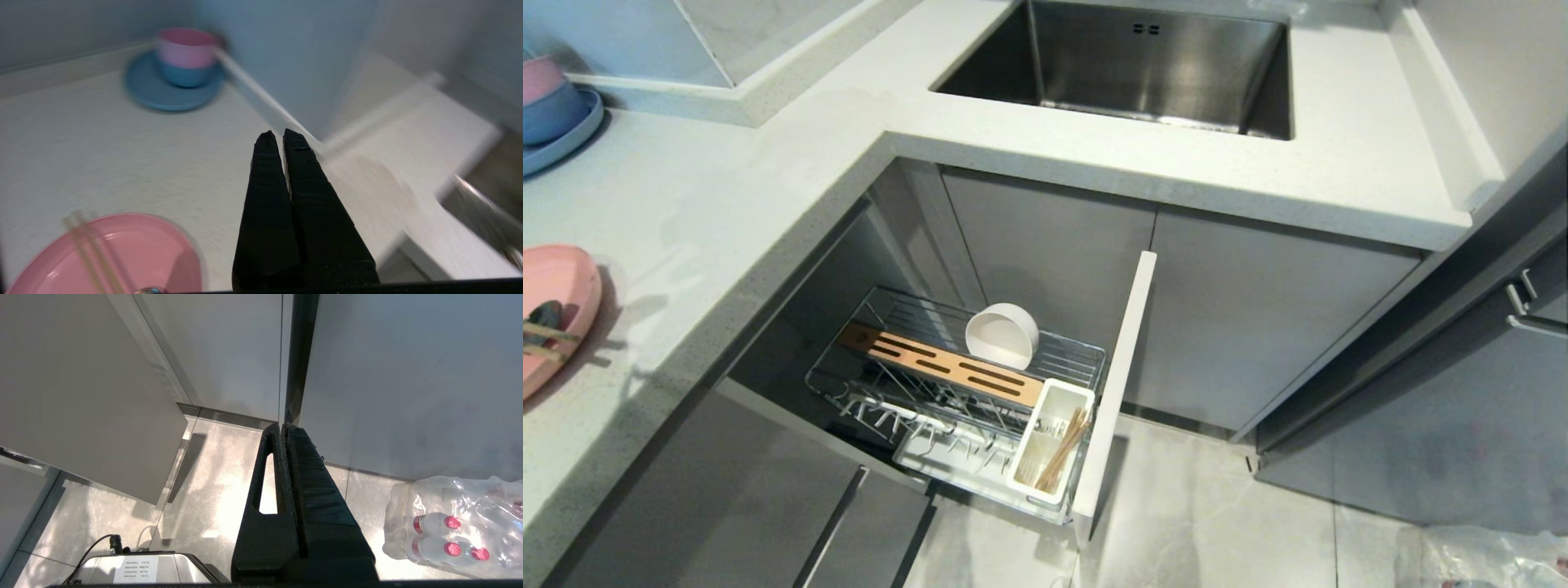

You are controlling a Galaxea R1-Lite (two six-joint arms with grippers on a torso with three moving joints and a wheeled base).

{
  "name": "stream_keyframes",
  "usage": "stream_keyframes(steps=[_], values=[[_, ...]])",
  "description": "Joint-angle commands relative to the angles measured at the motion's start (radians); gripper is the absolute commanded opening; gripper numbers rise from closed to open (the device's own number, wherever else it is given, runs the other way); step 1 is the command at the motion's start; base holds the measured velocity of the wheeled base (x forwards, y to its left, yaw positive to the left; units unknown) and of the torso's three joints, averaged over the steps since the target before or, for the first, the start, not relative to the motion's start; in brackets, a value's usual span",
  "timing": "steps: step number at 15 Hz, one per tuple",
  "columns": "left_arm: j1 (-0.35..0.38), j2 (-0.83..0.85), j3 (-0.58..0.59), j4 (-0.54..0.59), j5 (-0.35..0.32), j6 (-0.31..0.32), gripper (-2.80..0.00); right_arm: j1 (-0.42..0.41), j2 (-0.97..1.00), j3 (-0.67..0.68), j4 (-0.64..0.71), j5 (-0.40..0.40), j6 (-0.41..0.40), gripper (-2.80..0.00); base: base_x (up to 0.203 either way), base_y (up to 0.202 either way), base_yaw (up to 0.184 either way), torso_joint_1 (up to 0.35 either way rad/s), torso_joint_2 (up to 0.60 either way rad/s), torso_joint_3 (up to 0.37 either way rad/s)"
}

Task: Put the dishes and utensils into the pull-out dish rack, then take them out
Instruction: Pick up the chopsticks and place it in the cupboard

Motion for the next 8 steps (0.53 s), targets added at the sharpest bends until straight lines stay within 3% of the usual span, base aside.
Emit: stream_keyframes(steps=[1, 5, 8], values=[[0.08, 0.07, -0.042, 0.008, 0.063, -0.081, -2.8, 0.001, 0.001, 0.002, 0.0, 0.0, 0.0, -2.8, 0.0, 0.0, 0.0, 0.0, 0.0, 0.0], [0.278, 0.174, -0.046, 0.031, 0.081, -0.212, -2.8, 0.001, 0.001, 0.002, 0.0, 0.0, 0.0, -2.8, 0.0, 0.0, 0.0, 0.0, 0.0, 0.0], [0.38, 0.21, -0.022, 0.261, 0.034, -0.309, -2.8, 0.001, 0.001, 0.002, 0.0, 0.0, 0.0, -2.8, 0.0, 0.0, 0.0, 0.0, 0.0, 0.0]])
